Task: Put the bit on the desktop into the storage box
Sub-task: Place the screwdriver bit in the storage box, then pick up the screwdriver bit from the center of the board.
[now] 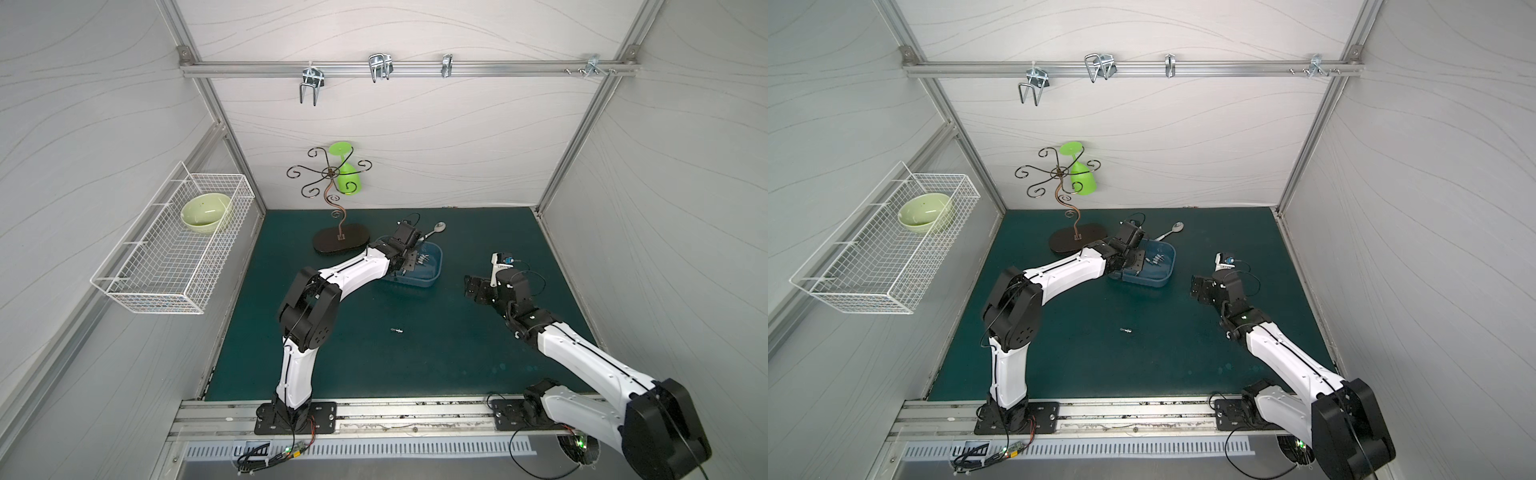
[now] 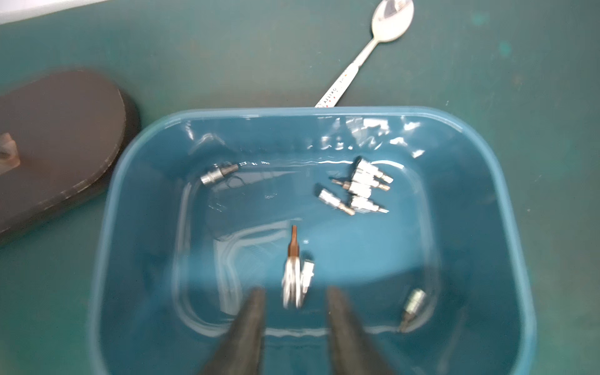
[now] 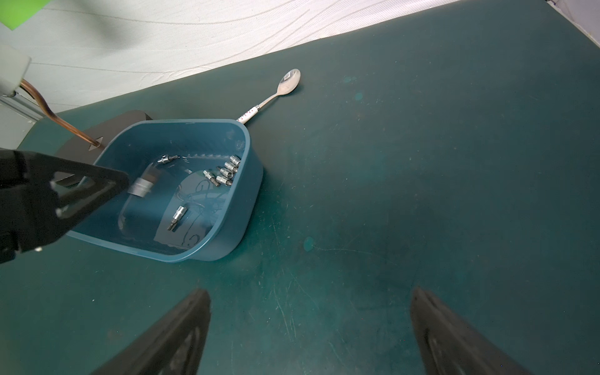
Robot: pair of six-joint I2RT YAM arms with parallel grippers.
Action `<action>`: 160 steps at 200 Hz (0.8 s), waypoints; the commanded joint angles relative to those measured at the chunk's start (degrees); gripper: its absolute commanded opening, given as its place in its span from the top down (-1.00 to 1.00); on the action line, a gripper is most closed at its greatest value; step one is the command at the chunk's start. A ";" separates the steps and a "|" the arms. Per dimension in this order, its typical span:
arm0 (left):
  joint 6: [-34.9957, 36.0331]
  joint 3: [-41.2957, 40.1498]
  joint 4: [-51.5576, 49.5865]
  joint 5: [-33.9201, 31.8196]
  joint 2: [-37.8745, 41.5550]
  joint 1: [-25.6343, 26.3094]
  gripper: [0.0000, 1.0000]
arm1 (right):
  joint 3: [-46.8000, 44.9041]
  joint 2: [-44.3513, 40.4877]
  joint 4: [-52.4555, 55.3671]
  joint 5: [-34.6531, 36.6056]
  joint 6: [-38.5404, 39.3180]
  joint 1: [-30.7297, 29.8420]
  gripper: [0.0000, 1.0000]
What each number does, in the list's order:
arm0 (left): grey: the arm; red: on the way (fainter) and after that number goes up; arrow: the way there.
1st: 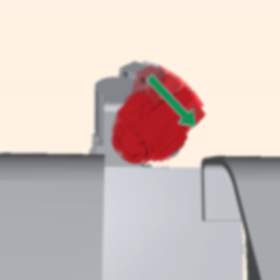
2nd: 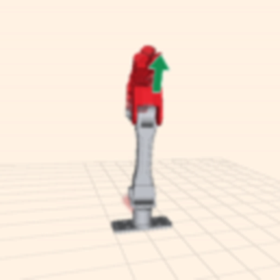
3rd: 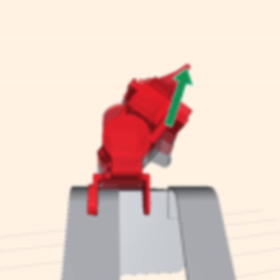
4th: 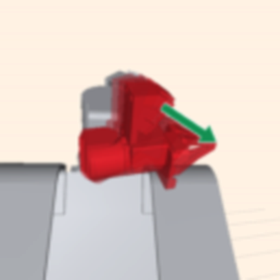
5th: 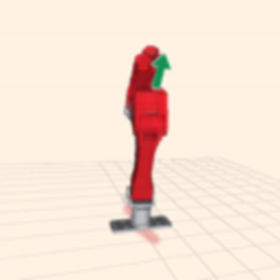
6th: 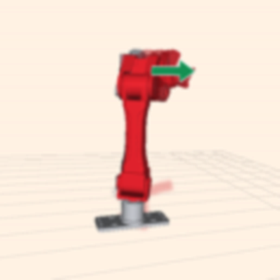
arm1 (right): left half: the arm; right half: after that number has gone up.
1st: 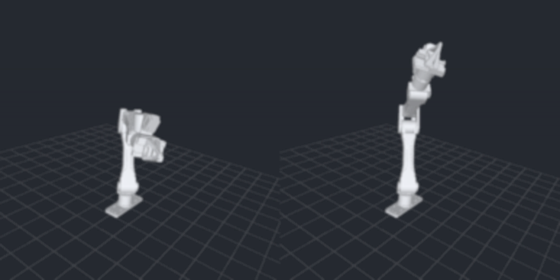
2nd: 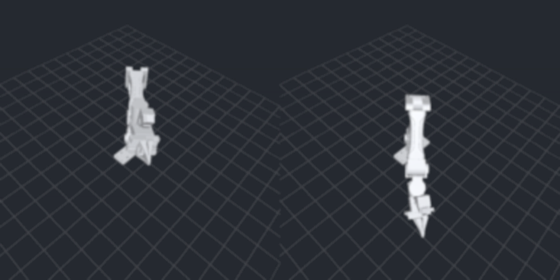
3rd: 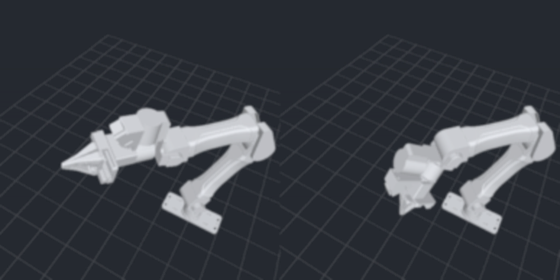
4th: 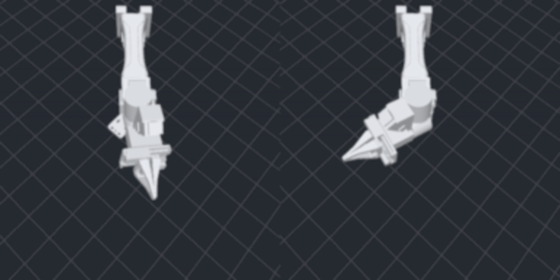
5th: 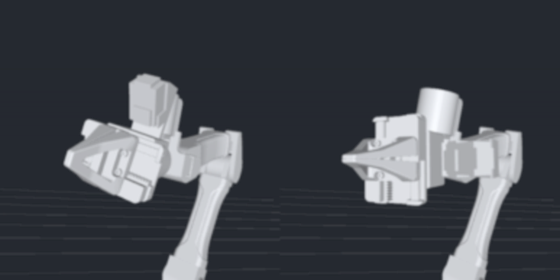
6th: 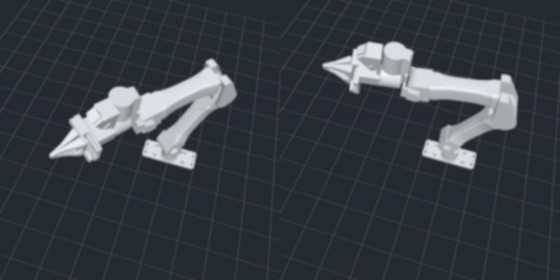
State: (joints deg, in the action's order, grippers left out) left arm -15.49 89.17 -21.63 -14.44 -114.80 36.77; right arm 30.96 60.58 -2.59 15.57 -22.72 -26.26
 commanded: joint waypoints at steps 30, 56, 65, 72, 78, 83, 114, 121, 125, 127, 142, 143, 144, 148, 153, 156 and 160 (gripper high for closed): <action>-1.05 0.37 -0.77 -0.03 5.43 -0.13 -0.21 | -0.37 -0.33 -1.10 -0.45 -0.22 0.32 -0.97; -3.24 -5.93 -2.09 2.35 11.17 0.04 -0.26 | -0.05 0.45 -1.10 -1.02 -0.22 0.31 -0.97; -3.85 -8.75 -1.93 3.08 13.39 0.24 -0.27 | 0.14 0.71 -0.99 -1.24 -0.22 0.33 -0.97; -4.31 -10.96 -2.25 3.32 15.38 0.41 -0.27 | 0.24 0.85 -0.95 -1.41 -0.27 0.33 -0.98; -4.59 -12.77 -2.45 3.70 16.87 0.65 -0.28 | 0.26 0.93 -1.01 -1.49 -0.26 0.33 -0.97; -4.76 -14.22 -2.70 4.14 18.11 0.94 -0.28 | 0.30 1.11 -1.01 -1.55 -0.16 0.33 -0.98; -3.33 -22.21 -3.80 7.15 24.93 3.30 -0.31 | 0.76 2.15 -1.29 -3.58 0.84 0.33 -0.97; -2.24 -23.85 -3.87 8.14 26.29 4.01 -0.32 | 0.85 2.40 -1.43 -4.45 1.20 0.33 -0.97; -1.68 -24.77 -3.91 8.34 27.09 4.47 -0.32 | 0.98 2.56 -1.47 -4.92 1.30 0.33 -0.98; -1.44 -25.23 -3.89 8.47 27.44 4.78 -0.32 | 1.02 2.65 -1.52 -5.18 1.33 0.33 -0.97; 0.90 -28.67 -3.46 10.39 29.96 6.43 -0.35 | 1.18 3.21 -1.80 -6.50 1.77 0.33 -0.97; 1.03 -28.77 -3.49 10.52 30.06 6.53 -0.36 | 1.19 3.22 -1.80 -6.60 1.79 0.33 -0.98; 1.14 -29.00 -3.41 10.68 30.20 6.59 -0.36 | 1.20 3.27 -1.80 -6.60 1.84 0.33 -0.97; 1.59 -29.86 -3.27 11.15 30.74 6.93 -0.36 | 1.28 3.39 -1.72 -6.71 1.83 0.33 -0.97; 1.98 -30.80 -3.12 11.81 31.35 7.31 -0.37 | 1.32 3.56 -1.72 -6.83 1.83 0.33 -0.98; 2.27 -31.29 -2.83 12.30 31.72 7.42 -0.37 | 1.34 3.65 -1.72 -6.82 1.78 0.33 -0.98; 2.80 -32.23 -2.72 13.29 32.14 7.63 -0.38 | 1.38 3.75 -1.72 -6.79 1.67 0.33 -0.98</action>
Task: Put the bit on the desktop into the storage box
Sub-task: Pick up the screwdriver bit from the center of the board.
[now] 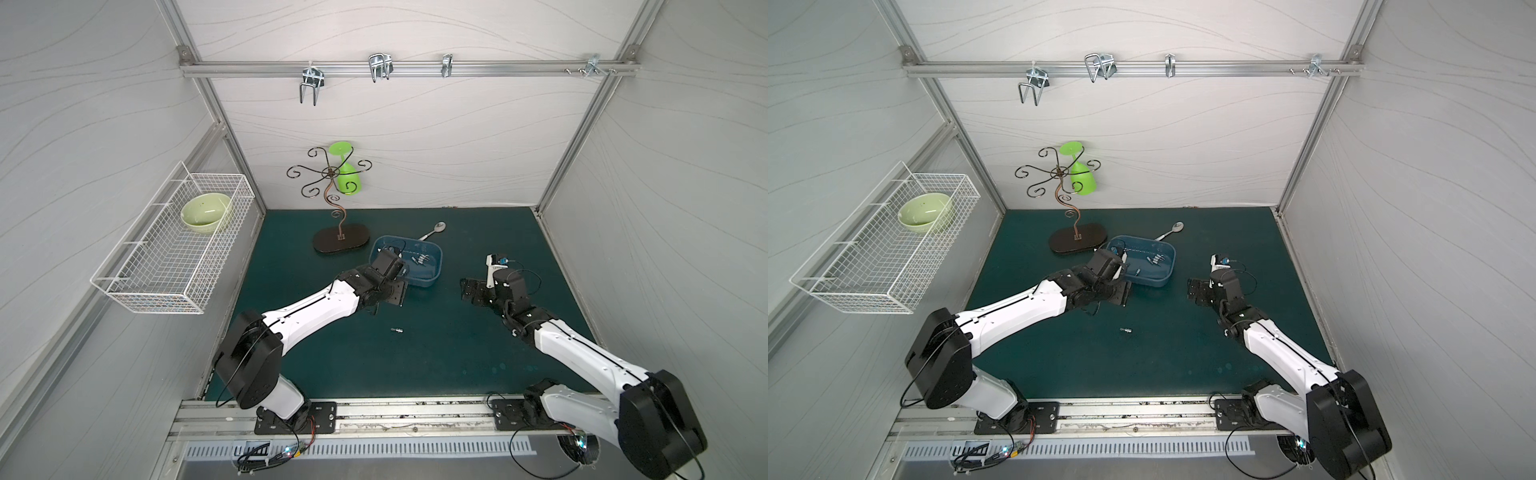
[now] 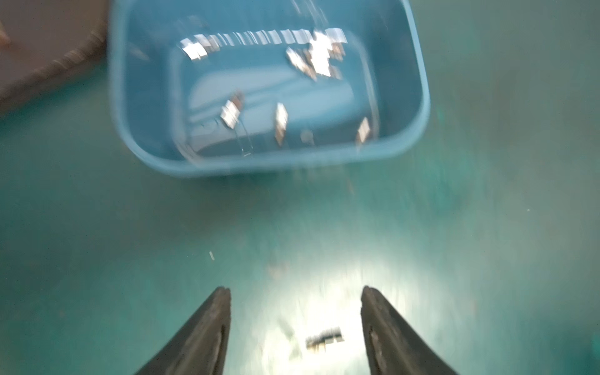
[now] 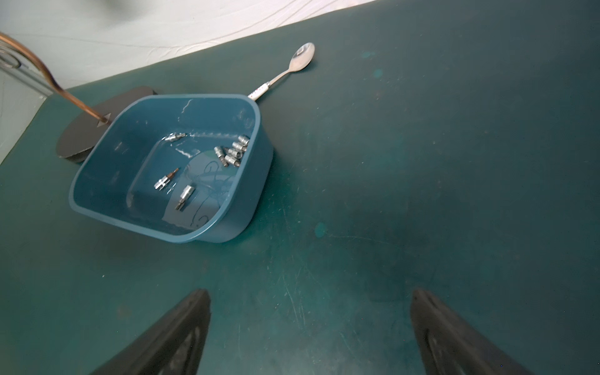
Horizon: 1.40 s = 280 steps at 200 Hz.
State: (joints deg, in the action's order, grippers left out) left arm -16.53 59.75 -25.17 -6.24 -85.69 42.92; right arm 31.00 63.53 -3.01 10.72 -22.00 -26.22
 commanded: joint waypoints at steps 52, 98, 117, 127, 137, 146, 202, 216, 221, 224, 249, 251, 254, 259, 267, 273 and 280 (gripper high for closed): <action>8.27 -8.85 3.60 13.52 4.02 1.95 -0.40 | 1.44 1.42 -1.30 -1.76 0.92 0.29 -0.98; 10.10 -8.08 4.00 13.61 -0.62 2.47 -0.40 | 1.35 1.34 -1.30 -1.60 0.96 0.29 -0.97; 10.46 -7.44 3.82 12.42 -2.33 2.71 -0.39 | 1.43 1.31 -1.22 -1.65 0.98 0.29 -0.98; 10.51 -7.03 3.58 11.31 -3.27 2.88 -0.38 | 1.46 1.33 -1.13 -1.49 0.96 0.29 -0.97; 10.80 -6.83 3.50 10.65 -3.98 3.06 -0.37 | 1.51 1.25 -1.04 -1.41 0.98 0.29 -0.97; 10.89 -6.67 3.42 10.10 -4.51 3.18 -0.35 | 1.46 1.23 -1.04 -1.35 0.92 0.31 -0.98; 11.51 -4.91 1.88 8.46 -8.01 4.11 -0.15 | 1.43 1.34 -1.00 -1.34 0.93 0.31 -0.97; 11.61 -4.54 1.88 8.35 -8.82 4.24 -0.12 | 1.50 1.33 -0.95 -1.27 0.99 0.29 -0.97; 11.61 -4.38 1.88 8.20 -9.01 4.27 -0.11 | 1.51 1.34 -0.99 -1.28 0.97 0.29 -0.97; 11.61 -4.25 1.88 8.02 -9.13 4.28 -0.09 | 1.45 1.29 -1.00 -1.25 1.01 0.29 -0.98; 11.70 -3.67 1.72 7.14 -10.12 4.29 -0.03 | 1.50 1.34 -0.91 -1.24 0.98 0.29 -0.98; 11.70 -3.61 1.69 7.08 -10.18 4.33 -0.02 | 1.51 1.34 -0.96 -1.23 0.99 0.29 -0.97; 11.77 -3.54 1.58 6.93 -10.27 4.35 0.00 | 1.47 1.34 -0.95 -1.27 0.97 0.29 -0.98; 11.77 -3.50 1.52 6.90 -10.51 4.37 0.01 | 1.44 1.30 -0.95 -1.27 0.92 0.33 -0.97; 11.79 -3.38 1.46 6.71 -10.93 4.37 0.03 | 1.49 1.33 -0.95 -1.29 0.99 0.29 -0.97; 11.77 -3.32 1.44 6.65 -11.10 4.39 0.05 | 1.47 1.21 -0.95 -1.24 0.98 0.29 -0.98; 11.79 -3.23 1.49 6.59 -11.45 4.38 0.07 | 1.51 1.25 -0.94 -1.27 1.00 0.25 -0.97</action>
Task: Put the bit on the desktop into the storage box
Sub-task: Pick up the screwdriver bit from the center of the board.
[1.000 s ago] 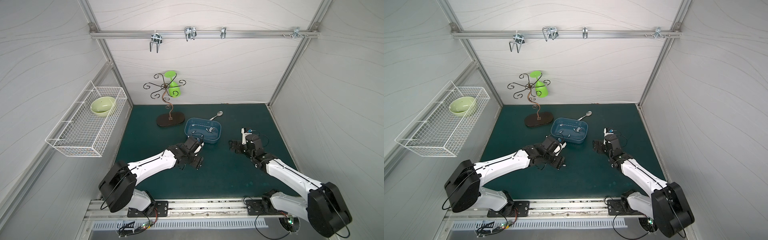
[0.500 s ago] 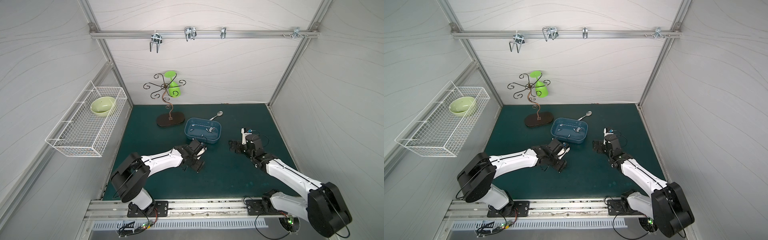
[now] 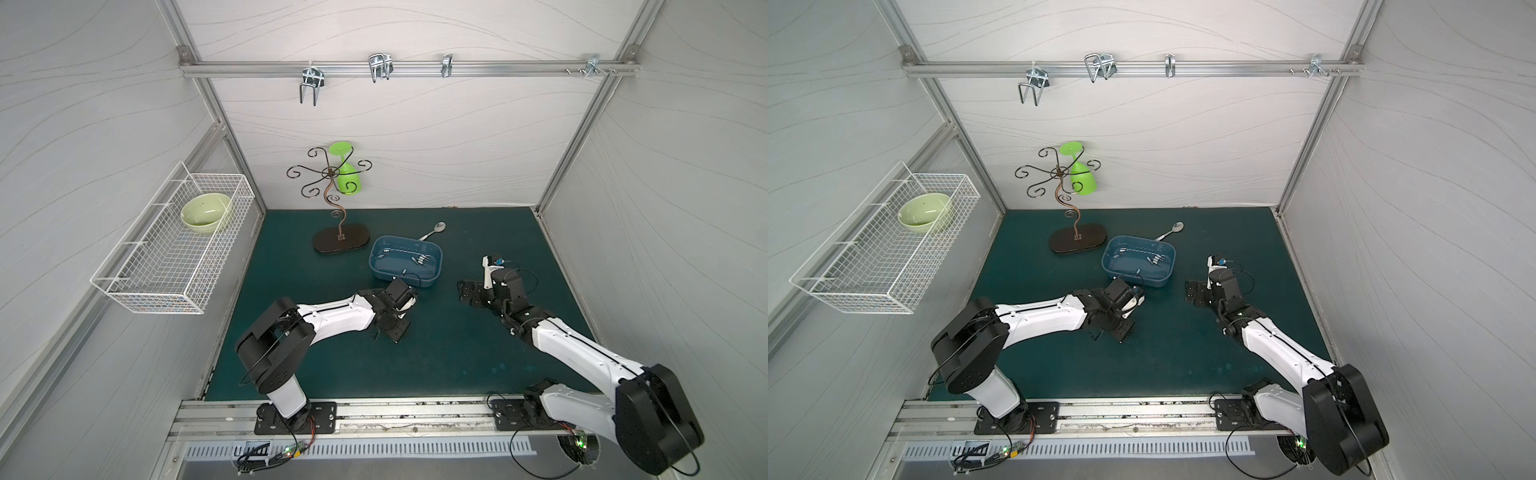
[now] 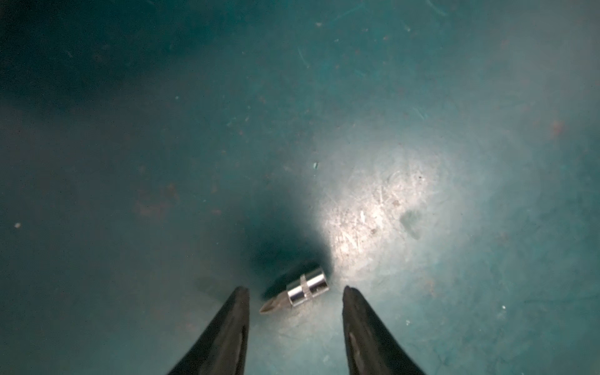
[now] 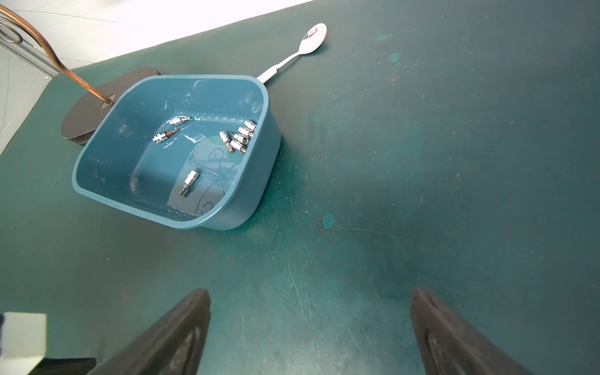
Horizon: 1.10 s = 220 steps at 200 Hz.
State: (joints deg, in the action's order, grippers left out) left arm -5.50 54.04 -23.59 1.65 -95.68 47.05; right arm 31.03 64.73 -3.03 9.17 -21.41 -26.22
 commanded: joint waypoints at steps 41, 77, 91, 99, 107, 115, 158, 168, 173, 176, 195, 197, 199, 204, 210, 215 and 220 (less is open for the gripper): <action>0.66 2.64 0.05 -1.65 -2.53 0.24 0.13 | 1.49 0.05 -0.86 0.41 0.42 0.29 -0.97; 0.40 2.90 -0.19 -2.06 -3.24 0.29 0.25 | 1.49 0.05 -0.86 0.39 0.35 0.29 -0.97; 0.33 2.99 -0.40 -2.25 -3.48 0.26 0.32 | 1.45 0.14 -0.87 0.41 0.37 0.29 -0.97; 0.18 3.00 -0.58 -2.19 -3.63 0.29 0.36 | 1.49 0.09 -0.91 0.43 0.39 0.29 -0.98; -0.02 2.98 -0.65 -2.26 -3.59 0.24 0.39 | 1.49 0.05 -0.91 0.44 0.38 0.29 -0.98; -0.19 2.81 -0.66 -2.23 -3.54 0.28 0.41 | 1.49 0.05 -0.84 0.48 0.32 0.29 -0.97; -1.17 2.06 -0.66 -2.54 -3.02 0.24 0.63 | 1.49 0.04 -0.74 0.48 0.27 0.29 -0.97; -1.45 2.03 -0.78 -2.58 -2.85 0.24 0.68 | 1.47 0.05 -0.75 0.45 0.30 0.29 -0.97; -1.53 1.98 -0.79 -2.69 -2.77 0.24 0.70 | 1.48 0.05 -0.76 0.46 0.24 0.29 -0.98; -1.61 1.88 -0.76 -2.79 -2.72 0.25 0.71 | 1.47 0.05 -0.76 0.44 0.31 0.25 -0.98; -2.22 1.99 -0.67 -3.11 -2.26 0.25 0.77 | 1.49 0.05 -0.75 0.38 0.26 0.29 -0.97; -2.34 2.02 -0.66 -3.26 -2.13 0.26 0.78 | 1.47 0.05 -0.77 0.45 0.28 0.29 -0.97; -2.44 2.07 -0.66 -3.37 -2.10 0.24 0.79 | 1.44 0.00 -0.71 0.42 0.31 0.29 -0.97; -2.75 2.11 -0.67 -3.49 -1.95 0.24 0.81 | 1.49 0.03 -0.73 0.39 0.37 0.29 -0.98; -3.07 2.28 -0.72 -3.74 -1.68 0.25 0.83 | 1.43 0.05 -0.75 0.45 0.23 0.29 -0.97; -3.45 2.42 -0.71 -4.05 -1.52 0.25 0.84 | 1.45 0.03 -0.75 0.37 0.32 0.30 -0.97; -3.79 2.55 -0.78 -4.41 -1.21 0.26 0.86 | 1.49 0.05 -0.89 0.40 0.25 0.29 -0.97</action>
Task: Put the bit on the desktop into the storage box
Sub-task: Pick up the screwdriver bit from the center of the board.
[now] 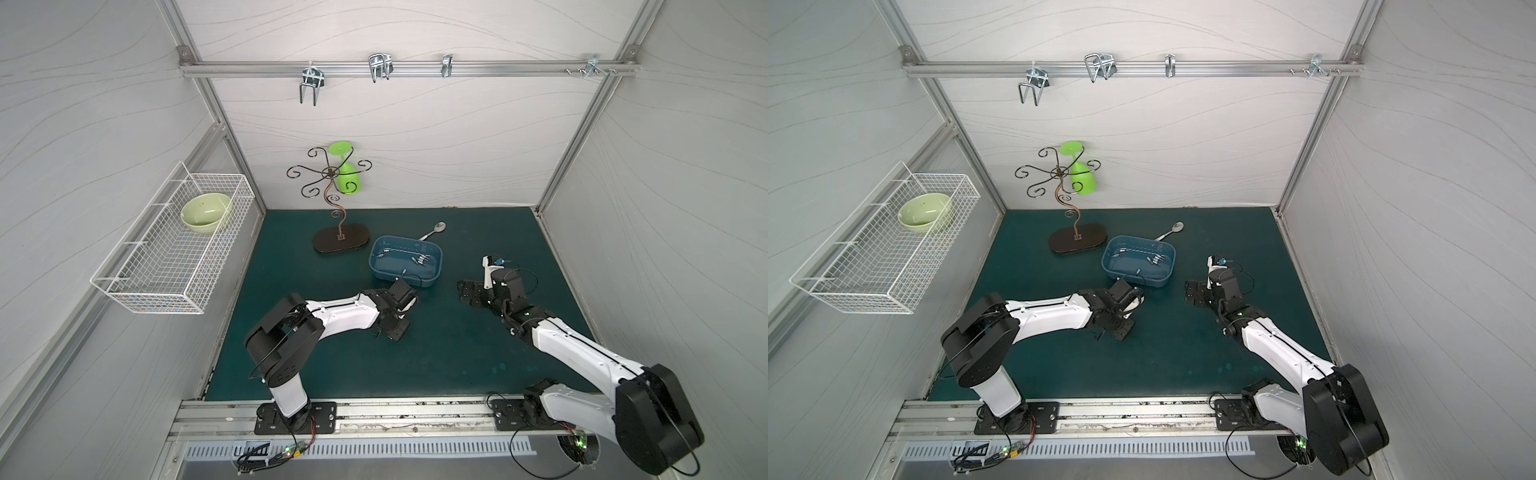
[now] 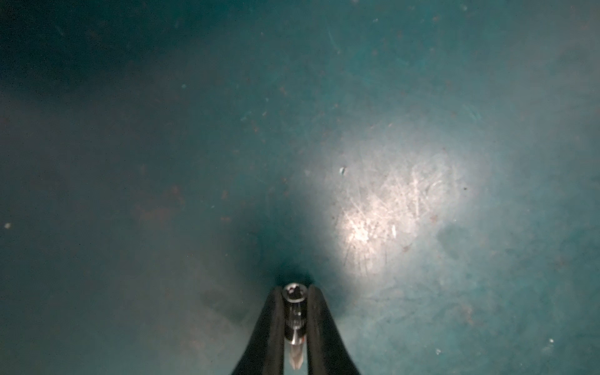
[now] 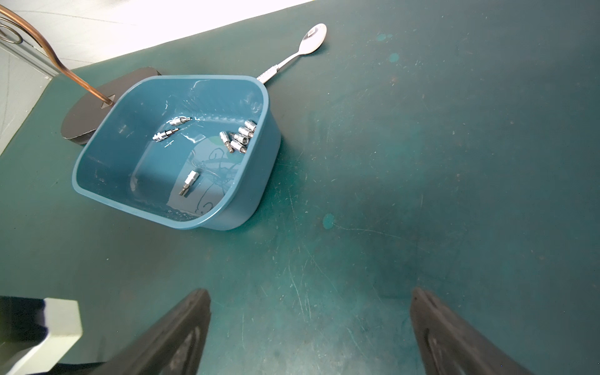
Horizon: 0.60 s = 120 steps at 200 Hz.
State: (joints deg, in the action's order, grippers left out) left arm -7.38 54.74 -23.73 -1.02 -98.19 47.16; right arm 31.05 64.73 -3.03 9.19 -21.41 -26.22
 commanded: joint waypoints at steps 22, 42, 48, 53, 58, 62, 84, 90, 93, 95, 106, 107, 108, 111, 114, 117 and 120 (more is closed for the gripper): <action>-4.23 2.77 -0.76 -3.22 2.82 0.13 0.94 | 1.42 0.00 -0.87 0.31 0.31 0.29 -0.98; -5.66 4.18 -0.92 -4.84 4.09 0.13 0.95 | 1.38 -0.07 -0.84 0.37 0.24 0.29 -0.97; -5.97 4.79 -1.00 -5.12 4.43 0.05 0.95 | 1.30 -0.13 -0.85 0.39 0.25 0.29 -0.98; -6.13 5.28 -1.12 -5.33 4.69 0.03 0.95 | 1.30 -0.21 -0.86 0.39 0.24 0.29 -0.97; -6.48 5.90 -1.27 -5.57 4.80 -0.17 0.94 | 1.35 -0.22 -0.88 0.30 0.33 0.29 -0.97; -6.60 6.38 -1.40 -5.61 4.93 -0.29 0.95 | 1.32 -0.28 -0.87 0.38 0.31 0.29 -0.98; -7.81 9.01 -1.68 -6.12 5.21 -1.34 0.96 | 1.25 -0.31 -0.93 0.35 0.30 0.29 -0.98; -8.36 9.81 -1.74 -6.94 5.29 -1.71 0.96 | 1.28 -0.39 -0.93 0.39 0.29 0.29 -0.97; -8.63 10.19 -1.73 -7.13 5.34 -1.97 0.96 | 1.28 -0.39 -0.93 0.39 0.29 0.29 -0.97; -8.80 10.34 -1.71 -7.26 5.30 -2.09 0.96 | 1.29 -0.39 -0.93 0.35 0.22 0.29 -0.97; -9.50 11.53 -1.04 -7.61 5.30 -2.99 0.96 | 1.28 -0.47 -0.92 0.36 0.17 0.29 -0.97; -9.59 11.62 -1.00 -7.69 5.30 -3.01 0.96 | 1.29 -0.47 -0.93 0.38 0.16 0.29 -0.98; -9.63 11.75 -0.99 -7.77 5.29 -3.11 0.96 | 1.25 -0.48 -0.93 0.38 0.15 0.29 -0.98; -9.83 12.05 -0.75 -8.04 5.34 -3.35 0.96 | 1.22 -0.44 -0.93 0.36 0.14 0.29 -0.98; -10.07 12.24 -0.43 -8.11 5.28 -3.65 0.96 | 1.23 -0.46 -0.93 0.31 0.18 0.29 -0.98; -10.26 12.45 0.02 -8.19 5.17 -3.86 0.96 | 1.29 -0.47 -0.93 0.32 0.18 0.29 -0.97; -10.42 12.68 0.36 -8.13 5.17 -4.27 0.96 | 1.23 -0.48 -0.93 0.32 0.19 0.29 -0.97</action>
State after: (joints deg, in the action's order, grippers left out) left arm -15.14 64.05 -25.43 -6.92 -94.15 44.97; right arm 31.07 64.73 -3.03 9.19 -21.41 -26.22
